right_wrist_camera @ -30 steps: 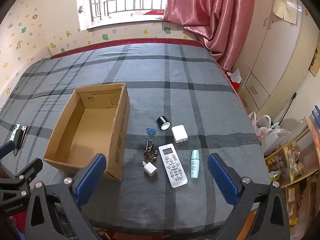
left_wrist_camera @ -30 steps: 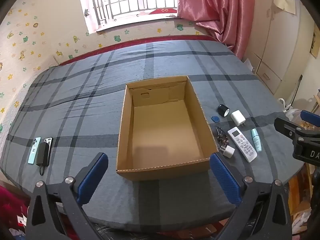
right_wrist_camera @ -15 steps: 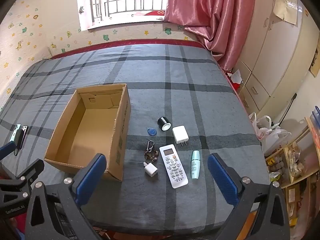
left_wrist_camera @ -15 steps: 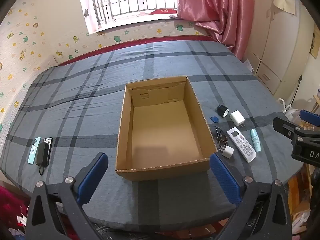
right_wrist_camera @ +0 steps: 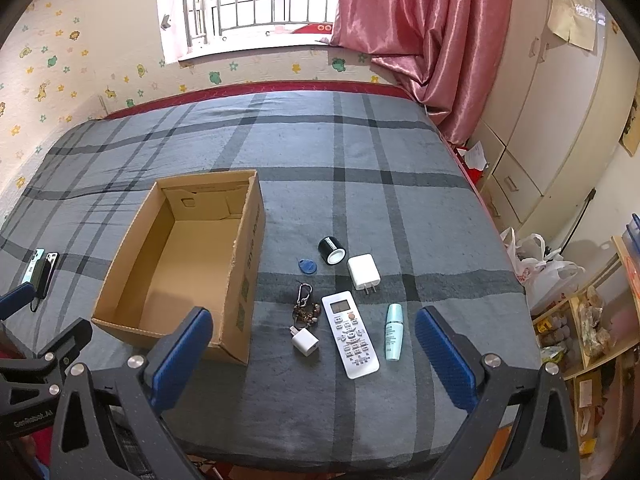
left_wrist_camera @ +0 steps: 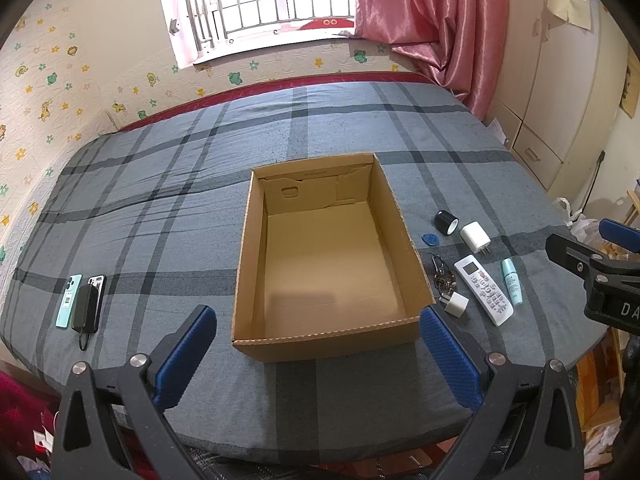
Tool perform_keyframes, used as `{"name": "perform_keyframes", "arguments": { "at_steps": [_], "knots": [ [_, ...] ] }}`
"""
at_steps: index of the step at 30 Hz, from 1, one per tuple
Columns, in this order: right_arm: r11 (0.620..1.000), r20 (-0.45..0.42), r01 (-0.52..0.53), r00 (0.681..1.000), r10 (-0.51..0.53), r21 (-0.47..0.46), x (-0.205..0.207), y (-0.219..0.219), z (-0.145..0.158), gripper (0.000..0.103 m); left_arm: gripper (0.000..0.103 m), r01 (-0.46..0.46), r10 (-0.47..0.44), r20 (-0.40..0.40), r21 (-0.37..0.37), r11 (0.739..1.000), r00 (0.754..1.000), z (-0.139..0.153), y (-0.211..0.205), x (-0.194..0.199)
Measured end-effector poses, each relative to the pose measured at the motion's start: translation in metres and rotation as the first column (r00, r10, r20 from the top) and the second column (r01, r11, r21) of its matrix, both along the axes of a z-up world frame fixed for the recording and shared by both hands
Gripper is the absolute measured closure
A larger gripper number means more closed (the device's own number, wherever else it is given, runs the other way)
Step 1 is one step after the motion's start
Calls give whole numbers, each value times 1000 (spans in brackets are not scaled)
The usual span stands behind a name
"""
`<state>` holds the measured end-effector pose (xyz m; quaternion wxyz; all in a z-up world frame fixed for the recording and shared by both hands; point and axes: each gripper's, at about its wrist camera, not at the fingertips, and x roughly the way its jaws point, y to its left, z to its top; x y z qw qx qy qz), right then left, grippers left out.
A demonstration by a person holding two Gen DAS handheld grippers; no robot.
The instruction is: Organize rigid objects
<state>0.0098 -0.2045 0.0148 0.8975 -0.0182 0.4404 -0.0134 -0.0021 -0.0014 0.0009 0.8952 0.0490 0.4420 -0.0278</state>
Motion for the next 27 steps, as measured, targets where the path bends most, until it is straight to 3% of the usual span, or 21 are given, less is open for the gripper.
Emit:
{"name": "perform_keyframes", "arguments": {
  "at_steps": [27],
  "knots": [
    [1000,4,-4,1000,4,6,1,-1,1,0,0,-5,5,8,4,1000,1000,1,2,-1]
  ]
}}
